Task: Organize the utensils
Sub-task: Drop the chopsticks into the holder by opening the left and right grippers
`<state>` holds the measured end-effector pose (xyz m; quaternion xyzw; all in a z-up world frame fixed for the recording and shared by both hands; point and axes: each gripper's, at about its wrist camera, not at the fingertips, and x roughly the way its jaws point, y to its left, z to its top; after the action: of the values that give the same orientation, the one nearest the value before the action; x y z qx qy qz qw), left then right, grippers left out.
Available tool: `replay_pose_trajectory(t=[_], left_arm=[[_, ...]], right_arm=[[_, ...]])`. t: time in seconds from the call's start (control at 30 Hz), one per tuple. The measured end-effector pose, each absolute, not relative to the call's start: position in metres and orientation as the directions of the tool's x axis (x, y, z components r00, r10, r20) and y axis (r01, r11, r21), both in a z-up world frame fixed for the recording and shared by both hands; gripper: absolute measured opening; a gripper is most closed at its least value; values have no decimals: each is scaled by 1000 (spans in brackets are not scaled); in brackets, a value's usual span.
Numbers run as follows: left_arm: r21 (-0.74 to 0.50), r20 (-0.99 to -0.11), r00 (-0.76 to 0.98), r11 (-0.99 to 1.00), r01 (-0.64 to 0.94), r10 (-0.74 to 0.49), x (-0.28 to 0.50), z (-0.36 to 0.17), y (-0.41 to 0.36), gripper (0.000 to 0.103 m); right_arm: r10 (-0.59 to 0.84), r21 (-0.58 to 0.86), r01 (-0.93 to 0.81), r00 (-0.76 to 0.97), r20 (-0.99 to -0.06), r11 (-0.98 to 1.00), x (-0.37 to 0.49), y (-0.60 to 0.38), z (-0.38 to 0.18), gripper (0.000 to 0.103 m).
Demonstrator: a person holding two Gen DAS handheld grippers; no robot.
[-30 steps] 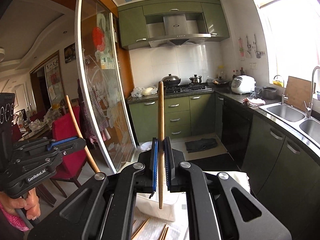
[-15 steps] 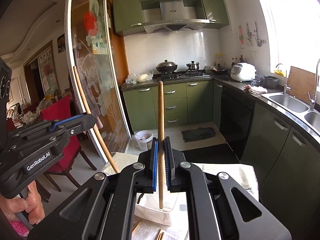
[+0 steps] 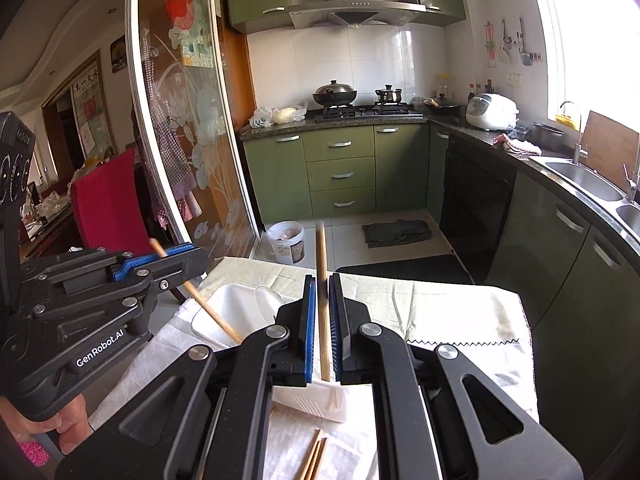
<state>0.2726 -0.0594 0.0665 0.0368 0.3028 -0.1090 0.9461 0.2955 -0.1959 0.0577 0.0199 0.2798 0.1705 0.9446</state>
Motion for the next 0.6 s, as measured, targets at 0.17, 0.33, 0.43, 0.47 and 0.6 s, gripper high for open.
replay_pose_trajectory(t=[0.17,0.33,0.43,0.47,0.6], left_arm=[[-1,-586,788,972,233,-190,263,68,-54,7],[-16,-588,782,970,243,-206,248,77,-48,13],[-26,-587,781,969,244,-213,233,83,-41,25],[-24,-589,781,970,242,-209,228,83,-38,30],[-10,-645,741,971,238,-188,206,65,-31,45]], right_arm=[[328,131,-306,789,-520,943,289,-199,57,8],[335,140,-307,798,-501,941,272,-212,67,8],[342,147,-312,794,-502,939,254,-221,67,8],[340,143,-312,792,-507,939,247,-224,64,8],[337,149,-308,755,-562,939,223,-235,41,8]])
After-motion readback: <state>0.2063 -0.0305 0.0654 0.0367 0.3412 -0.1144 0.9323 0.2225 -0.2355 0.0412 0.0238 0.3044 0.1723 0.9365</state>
